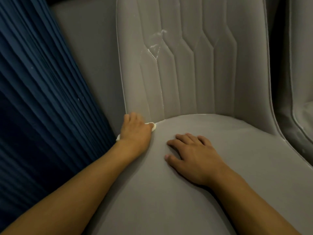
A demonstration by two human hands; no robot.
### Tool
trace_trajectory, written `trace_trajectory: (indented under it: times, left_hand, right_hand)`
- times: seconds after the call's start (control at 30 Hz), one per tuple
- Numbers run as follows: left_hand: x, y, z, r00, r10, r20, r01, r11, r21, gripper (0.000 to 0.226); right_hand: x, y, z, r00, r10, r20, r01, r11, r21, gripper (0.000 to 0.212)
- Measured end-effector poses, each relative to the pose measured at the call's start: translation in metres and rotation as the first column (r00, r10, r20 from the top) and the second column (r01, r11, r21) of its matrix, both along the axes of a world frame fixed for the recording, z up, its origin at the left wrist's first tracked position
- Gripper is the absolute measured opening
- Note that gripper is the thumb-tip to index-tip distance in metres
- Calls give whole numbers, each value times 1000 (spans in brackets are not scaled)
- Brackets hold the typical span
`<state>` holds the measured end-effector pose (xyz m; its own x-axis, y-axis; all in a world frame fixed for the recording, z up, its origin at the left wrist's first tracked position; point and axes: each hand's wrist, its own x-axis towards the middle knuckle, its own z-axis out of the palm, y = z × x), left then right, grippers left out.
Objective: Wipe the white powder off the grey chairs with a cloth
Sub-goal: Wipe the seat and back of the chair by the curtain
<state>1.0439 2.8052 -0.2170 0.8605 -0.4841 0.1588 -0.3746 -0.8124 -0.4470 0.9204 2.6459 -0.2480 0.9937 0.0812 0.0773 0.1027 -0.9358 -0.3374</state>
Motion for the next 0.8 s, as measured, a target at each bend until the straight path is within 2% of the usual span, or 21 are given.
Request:
trace_trajectory:
  times: [0.2,0.27,0.37,0.53,0.67,0.8]
  left_hand:
    - [27,-42,-3,999,47,4,-47,988,150,37]
    - [25,-46,4,994,105,-27,-96,972,215,36]
    - [16,-49,18,980,167,-110,-138,963,231,36]
    - [3,-17,21,961,136,-239,-101,983,154,25]
    - [-15,19,23,919,144,-368,-152,988,5,32]
    - [-37,36,14,926,128,-356,-172,981,-94,40]
  right_hand:
    - [0,1,2,1000,-5,-7,5,1000,-8,56]
    - [-1,1,1,1000,-2,-5,2,1000,-13,56]
    - [-3,-1,0,1000,5,-3,-5,1000,-11,57]
    - [-4,-3,1,1000,11,-15,-11,1000,7,57]
    - [-5,-3,0,1000,18,-15,-18,1000,6,56]
    - [-3,-2,-1,1000,17,-12,-17,1000,-5,56]
